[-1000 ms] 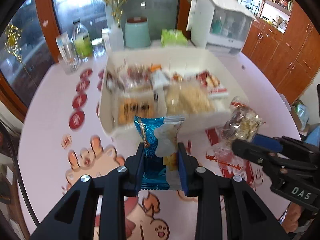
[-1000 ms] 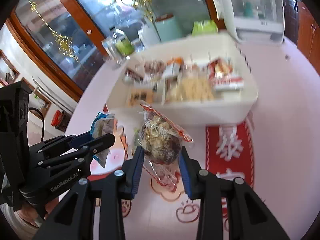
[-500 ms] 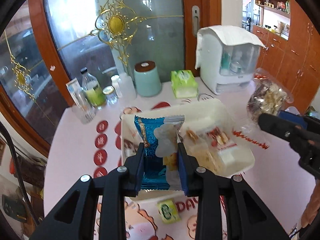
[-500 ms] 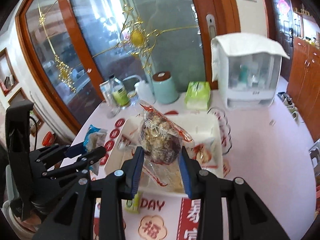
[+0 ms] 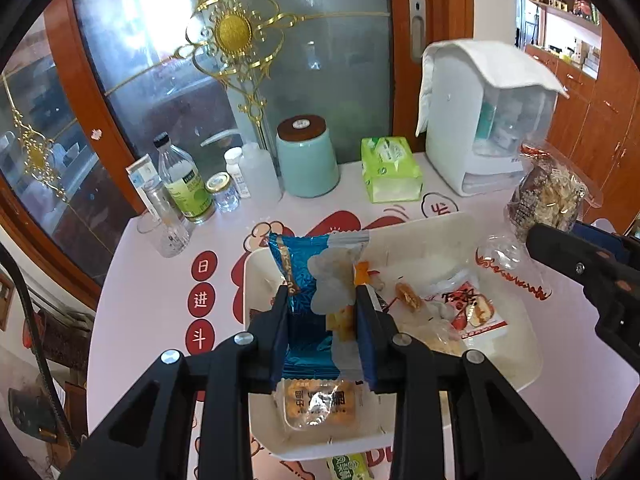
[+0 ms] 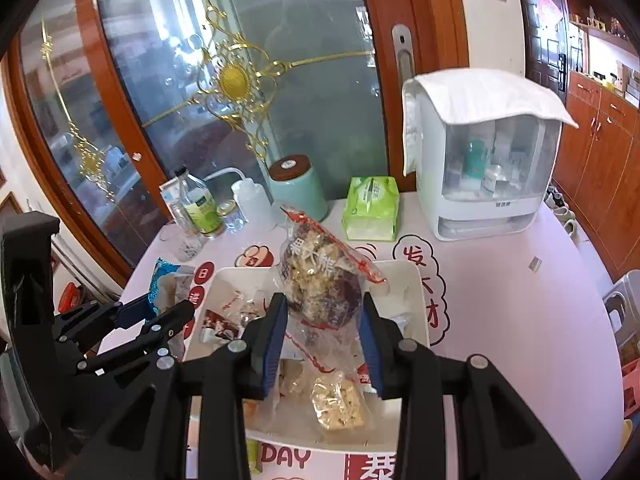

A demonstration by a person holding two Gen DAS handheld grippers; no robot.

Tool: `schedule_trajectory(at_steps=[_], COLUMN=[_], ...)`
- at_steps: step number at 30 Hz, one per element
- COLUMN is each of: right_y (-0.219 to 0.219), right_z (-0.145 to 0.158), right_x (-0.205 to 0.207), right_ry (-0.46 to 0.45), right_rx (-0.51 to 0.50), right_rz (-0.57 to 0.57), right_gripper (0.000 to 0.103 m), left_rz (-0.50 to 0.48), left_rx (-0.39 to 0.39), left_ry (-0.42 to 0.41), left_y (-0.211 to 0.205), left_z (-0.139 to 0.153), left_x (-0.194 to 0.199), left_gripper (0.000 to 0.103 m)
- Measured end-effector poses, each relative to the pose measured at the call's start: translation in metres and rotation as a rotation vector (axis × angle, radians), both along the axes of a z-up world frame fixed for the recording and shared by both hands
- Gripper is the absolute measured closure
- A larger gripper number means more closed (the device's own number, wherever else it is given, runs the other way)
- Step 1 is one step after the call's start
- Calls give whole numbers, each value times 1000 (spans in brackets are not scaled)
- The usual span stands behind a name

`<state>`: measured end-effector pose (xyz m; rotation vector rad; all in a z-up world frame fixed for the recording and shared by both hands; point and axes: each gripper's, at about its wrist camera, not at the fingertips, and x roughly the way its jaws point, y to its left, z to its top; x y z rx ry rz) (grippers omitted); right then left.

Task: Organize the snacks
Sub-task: 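Carry both packets over the white tray and release them inside, then move the right tool back toward the green-white packet on the table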

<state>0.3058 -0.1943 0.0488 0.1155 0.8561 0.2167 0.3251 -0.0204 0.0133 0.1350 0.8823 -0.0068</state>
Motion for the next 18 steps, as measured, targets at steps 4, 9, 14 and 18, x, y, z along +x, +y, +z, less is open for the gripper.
schedule_trajectory(at_steps=[4, 9, 14, 18], right_y=[3, 4, 2, 2], right_z=[-18, -35, -61, -77], right_x=[10, 18, 22, 16], right_ry=[36, 76, 169, 209], right_rx=[-18, -32, -20, -14], right_rz=[-10, -20, -21, -16], right_gripper=[68, 70, 69, 65], left_rz=[10, 11, -9, -6], left_rx=[8, 13, 43, 43], left_ry=[34, 83, 169, 204], left_y=[-1, -1, -6, -5], left_z=[-21, -46, -79, -96], left_x=[12, 29, 34, 29], left_gripper=[74, 64, 2, 2])
